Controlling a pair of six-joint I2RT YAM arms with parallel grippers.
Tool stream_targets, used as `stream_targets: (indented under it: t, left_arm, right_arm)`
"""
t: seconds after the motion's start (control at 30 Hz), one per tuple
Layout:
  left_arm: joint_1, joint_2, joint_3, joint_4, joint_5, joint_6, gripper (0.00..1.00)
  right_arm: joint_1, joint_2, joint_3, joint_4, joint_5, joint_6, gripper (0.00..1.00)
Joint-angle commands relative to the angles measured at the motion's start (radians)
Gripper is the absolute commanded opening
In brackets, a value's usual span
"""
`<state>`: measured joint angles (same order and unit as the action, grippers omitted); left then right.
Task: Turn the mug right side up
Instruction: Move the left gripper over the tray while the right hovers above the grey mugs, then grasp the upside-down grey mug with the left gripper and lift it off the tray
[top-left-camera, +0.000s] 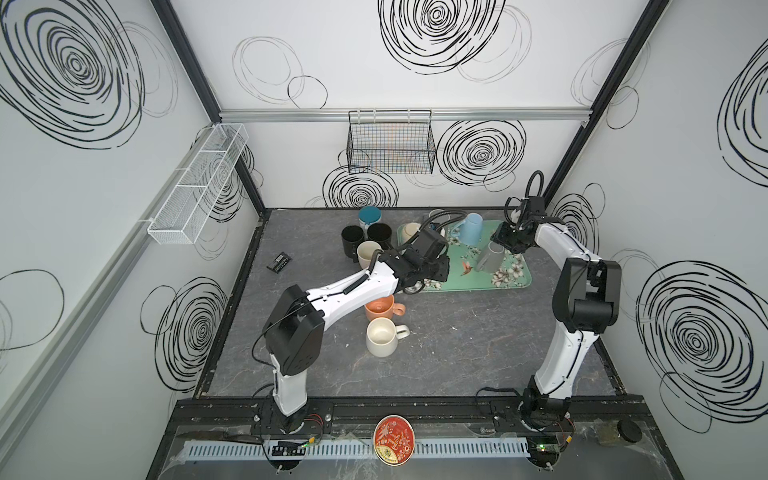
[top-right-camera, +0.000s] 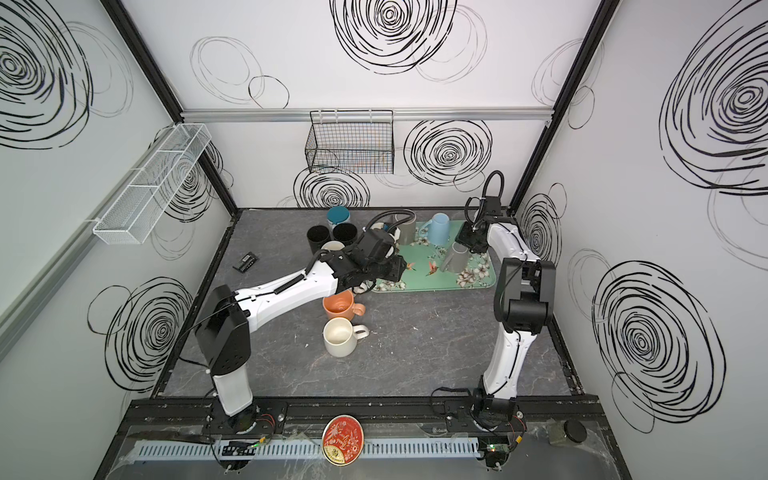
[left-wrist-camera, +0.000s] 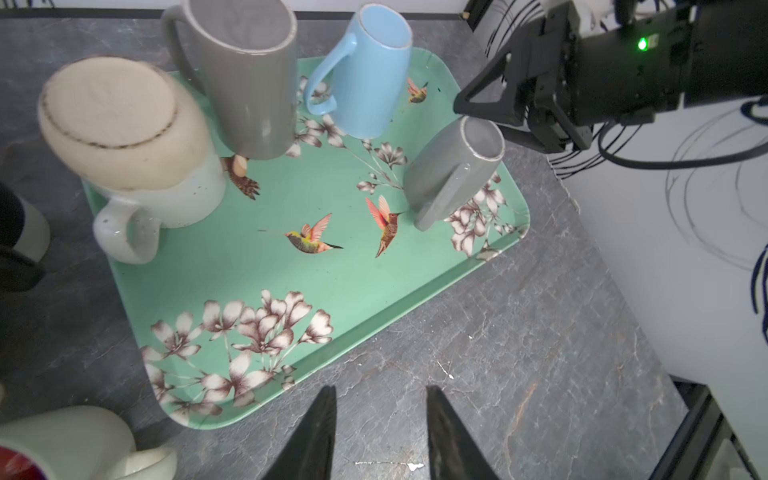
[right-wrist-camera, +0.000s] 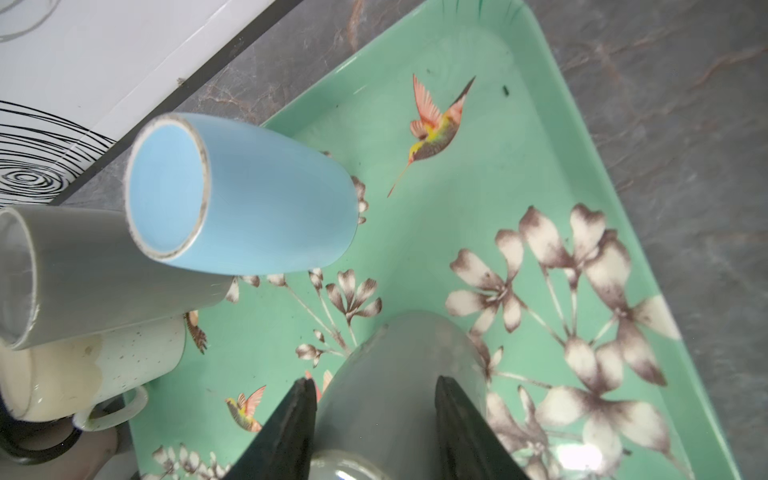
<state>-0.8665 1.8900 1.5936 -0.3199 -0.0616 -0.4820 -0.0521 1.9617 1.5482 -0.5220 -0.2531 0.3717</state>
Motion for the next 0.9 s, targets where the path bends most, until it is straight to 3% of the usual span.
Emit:
stream_targets:
  t: [0.0,0.17,0.47,0.87]
  left_arm:
    - [-0.060,0.057,0.073,-0.025,-0.054,0.095,0.43]
    - [-0.115,0.153,0.162,-0.041,-0.070,0.163,0.49]
    - [-0.105,0.320,0.278,-0.019,-0.046,0.265,0.56]
    - [-0.026,0.513,0.411,0.022,-0.004,0.230,0.55]
  right_arm:
    - [0.025,-0.046,-0.093,-0.021,-0.065,0.085,0.50]
    - [0.040,-0.098,-0.161,0.007,-0.109,0.124,0.51]
    - [0.008,-0.145,-0.172,-0.020,-0.108,0.086,0.57]
    - [0.030,-0.140,-0.219,-0.017,-0.129,0.074,0.56]
